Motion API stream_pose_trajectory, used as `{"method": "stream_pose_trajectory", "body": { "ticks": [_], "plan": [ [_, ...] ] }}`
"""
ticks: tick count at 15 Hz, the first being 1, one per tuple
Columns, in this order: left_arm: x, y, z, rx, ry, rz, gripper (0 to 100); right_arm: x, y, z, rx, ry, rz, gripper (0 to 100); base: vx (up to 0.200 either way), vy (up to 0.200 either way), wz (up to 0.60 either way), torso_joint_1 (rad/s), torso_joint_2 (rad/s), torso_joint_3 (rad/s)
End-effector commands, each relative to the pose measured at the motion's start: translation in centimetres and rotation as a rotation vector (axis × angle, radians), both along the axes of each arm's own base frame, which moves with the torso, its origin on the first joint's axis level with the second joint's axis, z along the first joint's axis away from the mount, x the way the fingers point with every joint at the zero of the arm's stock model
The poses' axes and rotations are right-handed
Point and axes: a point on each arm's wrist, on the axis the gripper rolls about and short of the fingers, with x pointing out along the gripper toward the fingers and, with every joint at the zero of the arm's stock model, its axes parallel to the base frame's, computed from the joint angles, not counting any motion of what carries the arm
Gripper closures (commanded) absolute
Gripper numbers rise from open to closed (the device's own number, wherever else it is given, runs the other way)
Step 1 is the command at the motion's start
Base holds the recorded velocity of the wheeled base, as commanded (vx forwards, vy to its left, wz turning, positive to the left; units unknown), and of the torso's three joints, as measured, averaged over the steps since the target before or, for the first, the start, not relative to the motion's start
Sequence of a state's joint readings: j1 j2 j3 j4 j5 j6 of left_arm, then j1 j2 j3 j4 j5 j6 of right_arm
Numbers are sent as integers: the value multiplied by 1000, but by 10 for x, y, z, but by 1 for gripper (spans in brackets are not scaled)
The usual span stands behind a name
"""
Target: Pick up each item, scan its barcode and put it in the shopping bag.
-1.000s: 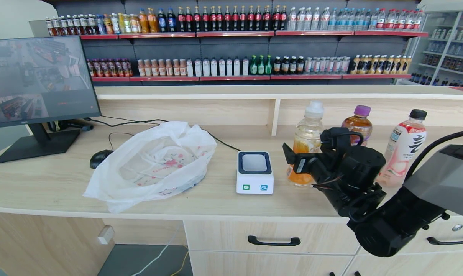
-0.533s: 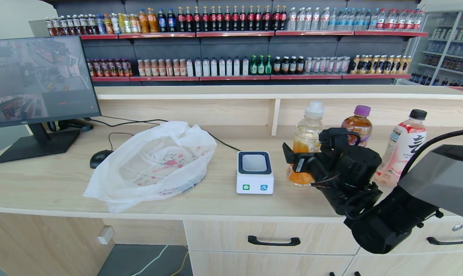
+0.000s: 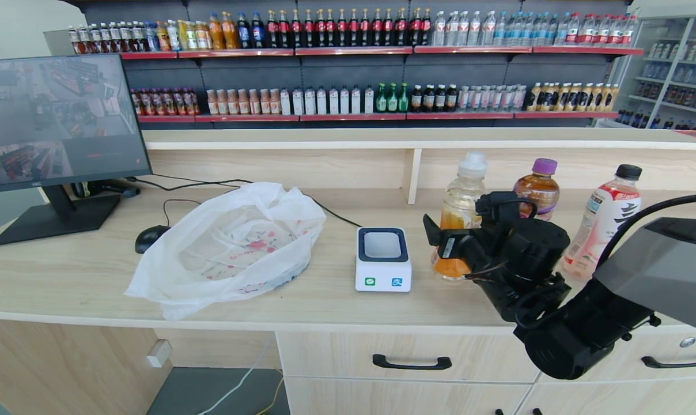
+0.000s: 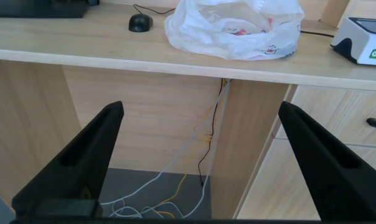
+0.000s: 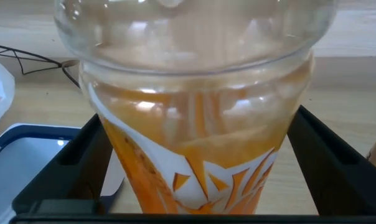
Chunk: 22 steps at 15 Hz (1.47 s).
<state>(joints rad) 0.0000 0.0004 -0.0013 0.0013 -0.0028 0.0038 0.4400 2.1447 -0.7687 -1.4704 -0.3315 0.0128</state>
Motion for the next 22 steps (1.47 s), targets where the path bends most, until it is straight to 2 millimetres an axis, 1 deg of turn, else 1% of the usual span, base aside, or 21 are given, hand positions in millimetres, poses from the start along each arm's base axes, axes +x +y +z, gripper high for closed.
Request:
{"method": "stream_pose_trajectory", "body": {
  "ticks": [1,14,18,20,22],
  "plan": [
    [0,0,0,-1,1,1,0,0,1,-1,1,1,2,100,0,0,0,0,0,0],
    [0,0,0,-1,1,0,0,0,0,0,15,-3,2,100,0,0,0,0,0,0],
    [0,0,0,-1,0,0,0,-7,-4,16,31,-37,0,100,0,0,0,0,0,0],
    [0,0,0,-1,1,0,0,-14,-8,24,34,-47,-1,100,0,0,0,0,0,0],
    [0,0,0,-1,0,0,0,-22,-11,38,37,-75,-1,100,0,0,0,0,0,0]
  ]
}}
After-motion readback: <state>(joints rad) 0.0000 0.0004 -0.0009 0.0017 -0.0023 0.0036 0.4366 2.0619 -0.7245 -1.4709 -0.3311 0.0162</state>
